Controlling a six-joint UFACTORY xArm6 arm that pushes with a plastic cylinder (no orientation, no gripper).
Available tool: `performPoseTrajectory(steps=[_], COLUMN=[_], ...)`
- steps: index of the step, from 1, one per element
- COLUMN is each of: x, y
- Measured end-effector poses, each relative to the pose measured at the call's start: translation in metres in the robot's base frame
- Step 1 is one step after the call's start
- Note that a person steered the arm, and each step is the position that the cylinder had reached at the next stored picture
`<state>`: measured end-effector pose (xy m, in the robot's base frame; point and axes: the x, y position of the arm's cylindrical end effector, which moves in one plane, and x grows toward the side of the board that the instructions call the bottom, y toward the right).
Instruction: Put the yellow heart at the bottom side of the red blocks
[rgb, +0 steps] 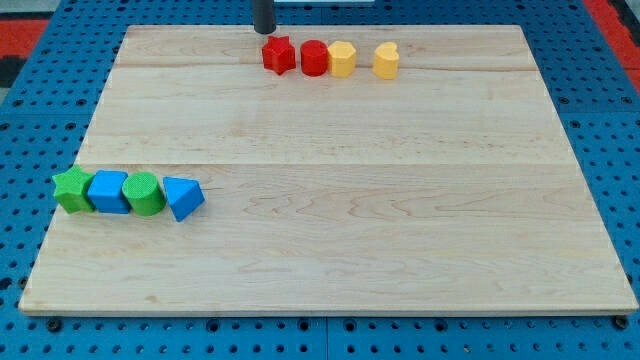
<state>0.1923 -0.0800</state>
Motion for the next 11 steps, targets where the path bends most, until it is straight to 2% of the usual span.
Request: performPoseTrajectory(steps=[1,2,4,5,6,9,10,11], x=[0.013,0.013,0.014,0.042,0.087,0.085,0.124,0.138], y=[-0.004,0.025,0.196,0.171,0.113,0.193,0.174,0.1])
